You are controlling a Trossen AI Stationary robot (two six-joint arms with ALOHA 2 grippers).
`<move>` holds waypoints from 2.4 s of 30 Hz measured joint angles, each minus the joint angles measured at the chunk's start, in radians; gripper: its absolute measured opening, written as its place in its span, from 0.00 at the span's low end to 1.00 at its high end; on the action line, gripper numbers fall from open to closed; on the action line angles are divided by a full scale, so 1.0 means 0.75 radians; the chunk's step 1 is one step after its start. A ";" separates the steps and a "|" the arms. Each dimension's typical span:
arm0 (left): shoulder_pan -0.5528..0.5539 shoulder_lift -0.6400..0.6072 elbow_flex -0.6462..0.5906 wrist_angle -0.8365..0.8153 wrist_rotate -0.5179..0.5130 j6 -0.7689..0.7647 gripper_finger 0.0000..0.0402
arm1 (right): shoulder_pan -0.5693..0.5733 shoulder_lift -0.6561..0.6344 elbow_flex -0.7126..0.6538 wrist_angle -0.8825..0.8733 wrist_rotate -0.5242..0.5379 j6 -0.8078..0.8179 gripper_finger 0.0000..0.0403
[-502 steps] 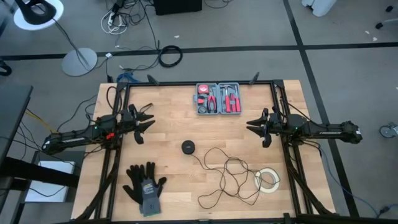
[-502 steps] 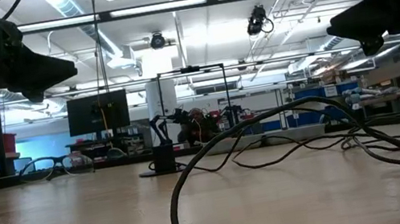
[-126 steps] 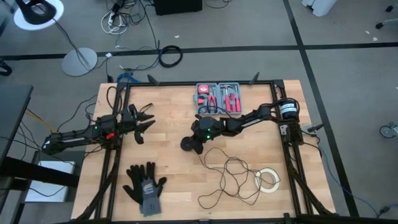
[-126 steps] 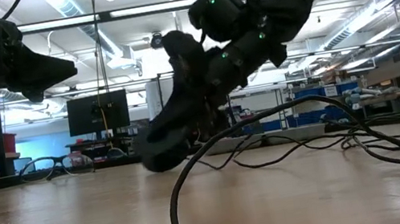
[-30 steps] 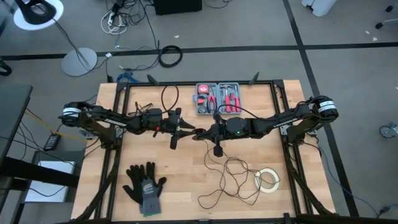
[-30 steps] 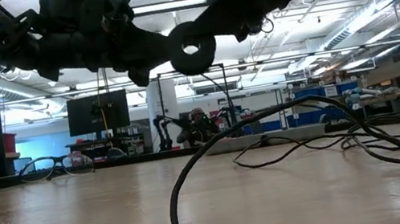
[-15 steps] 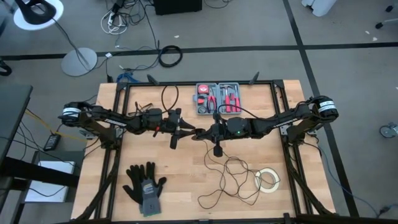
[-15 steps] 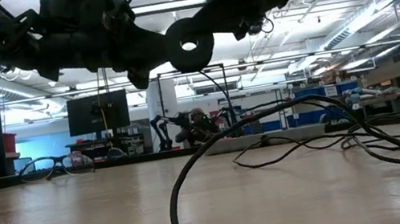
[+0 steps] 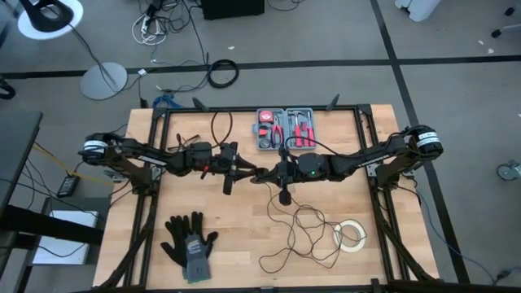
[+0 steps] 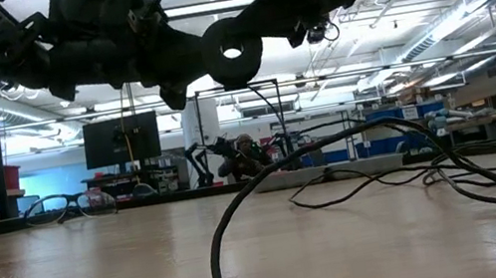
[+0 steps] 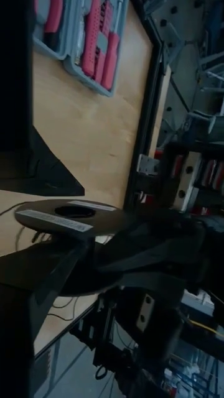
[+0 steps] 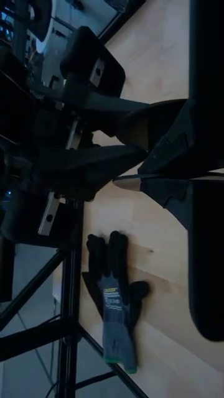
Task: Coil cords
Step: Coil the black wire onto the black spool
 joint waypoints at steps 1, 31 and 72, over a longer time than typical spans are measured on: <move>-0.004 0.007 0.000 0.003 -0.002 0.000 0.32 | 0.000 0.000 0.000 -0.005 -0.001 0.001 0.01; -0.049 0.036 -0.001 0.094 -0.033 0.064 0.01 | 0.001 0.000 0.000 0.016 -0.040 0.050 0.02; -0.494 0.030 -0.323 0.275 -1.400 -0.247 0.00 | 0.248 -0.278 -0.018 -0.723 0.429 0.330 0.05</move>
